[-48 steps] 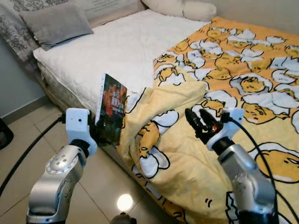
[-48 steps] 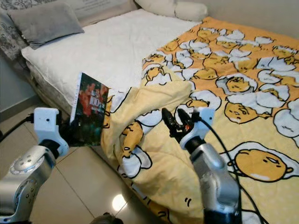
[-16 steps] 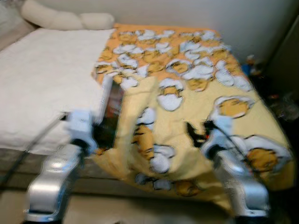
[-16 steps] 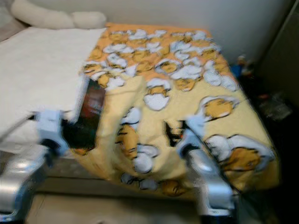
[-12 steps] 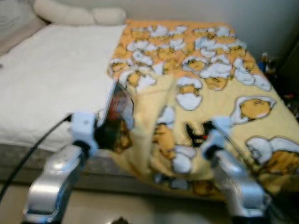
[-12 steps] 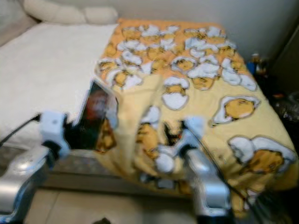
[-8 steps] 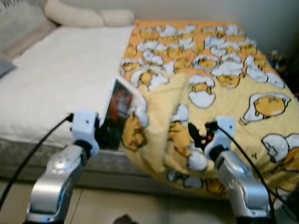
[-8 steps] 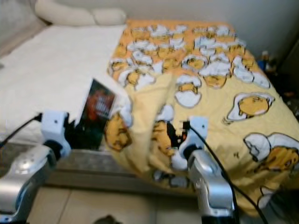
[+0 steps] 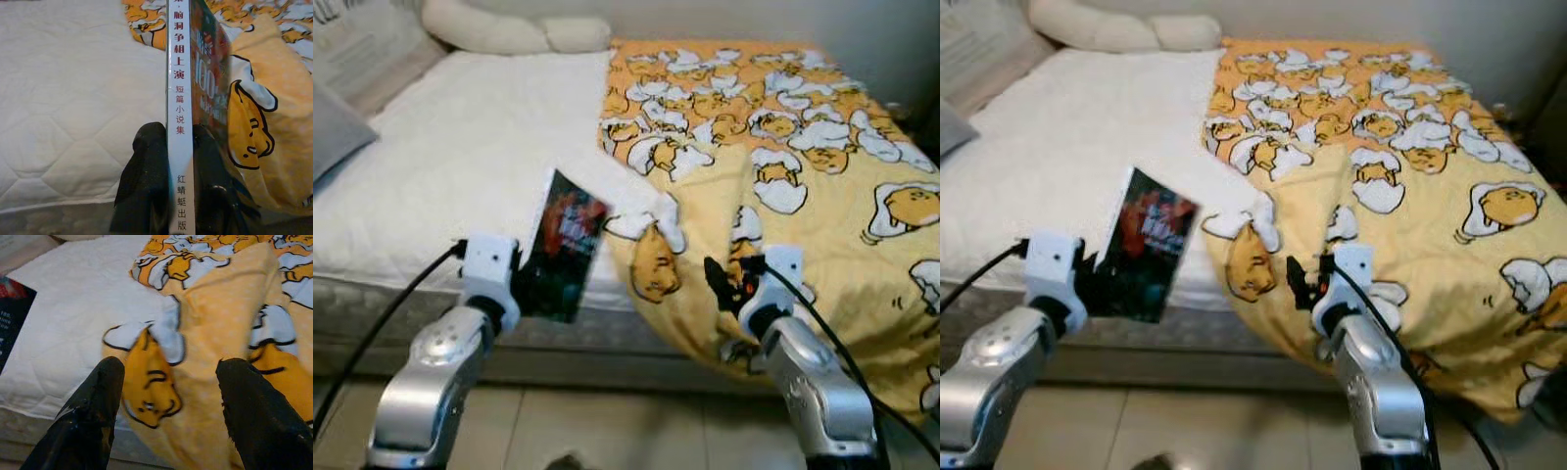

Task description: Clean up the room

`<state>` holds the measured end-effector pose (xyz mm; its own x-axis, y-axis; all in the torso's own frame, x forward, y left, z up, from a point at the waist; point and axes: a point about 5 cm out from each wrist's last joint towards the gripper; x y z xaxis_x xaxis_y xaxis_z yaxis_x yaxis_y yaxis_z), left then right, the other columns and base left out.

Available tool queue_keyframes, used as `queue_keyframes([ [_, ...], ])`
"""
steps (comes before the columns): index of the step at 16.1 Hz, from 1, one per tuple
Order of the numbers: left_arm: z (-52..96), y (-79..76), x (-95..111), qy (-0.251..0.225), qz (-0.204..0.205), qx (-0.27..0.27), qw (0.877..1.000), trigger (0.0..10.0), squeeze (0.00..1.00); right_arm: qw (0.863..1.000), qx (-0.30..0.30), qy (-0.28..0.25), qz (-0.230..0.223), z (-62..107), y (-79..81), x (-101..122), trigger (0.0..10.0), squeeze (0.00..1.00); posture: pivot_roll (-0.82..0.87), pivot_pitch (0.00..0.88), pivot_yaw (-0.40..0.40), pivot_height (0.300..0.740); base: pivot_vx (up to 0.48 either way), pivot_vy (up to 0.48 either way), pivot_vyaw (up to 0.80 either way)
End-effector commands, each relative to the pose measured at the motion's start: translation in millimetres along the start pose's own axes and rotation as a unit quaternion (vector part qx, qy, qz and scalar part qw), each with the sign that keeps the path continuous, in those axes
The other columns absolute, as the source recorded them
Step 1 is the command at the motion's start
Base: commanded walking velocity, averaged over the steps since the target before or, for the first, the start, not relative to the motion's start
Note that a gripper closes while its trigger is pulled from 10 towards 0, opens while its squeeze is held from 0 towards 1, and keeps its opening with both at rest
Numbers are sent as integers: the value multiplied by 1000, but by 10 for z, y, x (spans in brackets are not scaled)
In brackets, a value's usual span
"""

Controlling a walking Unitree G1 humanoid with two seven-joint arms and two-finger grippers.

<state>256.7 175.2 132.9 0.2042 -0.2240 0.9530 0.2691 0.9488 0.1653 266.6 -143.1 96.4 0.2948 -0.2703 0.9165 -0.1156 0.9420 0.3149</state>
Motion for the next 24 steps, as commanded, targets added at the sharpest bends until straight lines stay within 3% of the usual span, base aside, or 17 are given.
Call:
queue_keyframes([
  [1, 30, 70, 66, -15, -9, 14, 1000, 10000, 0, 1000, 8, -6, 2, -17, 54, 27, 10000, 0, 79, 0, 15, 740, 0, 454, 0],
  [21, -6, 58, 66, -13, -13, 11, 1000, 10000, 0, 1000, 18, -12, 14, -63, 82, 75, 10000, 0, 76, 0, 21, 740, 0, 455, 0],
  [24, -27, 76, 87, -16, -7, 30, 999, 10000, 0, 1000, 16, -12, 12, -69, 74, 85, 10000, 0, 77, 0, 22, 740, 0, 0, 0],
])
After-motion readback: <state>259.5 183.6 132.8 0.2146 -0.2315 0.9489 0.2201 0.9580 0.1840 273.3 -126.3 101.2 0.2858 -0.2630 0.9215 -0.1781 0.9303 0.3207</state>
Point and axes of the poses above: a point about 5 cm out from each wrist's last joint towards the gripper, its own z axis pointing back from the gripper into the wrist, its own x axis along the axis of the wrist's last joint, y = z × x, and after that the axes turned 7 degrees about -z, right-handed
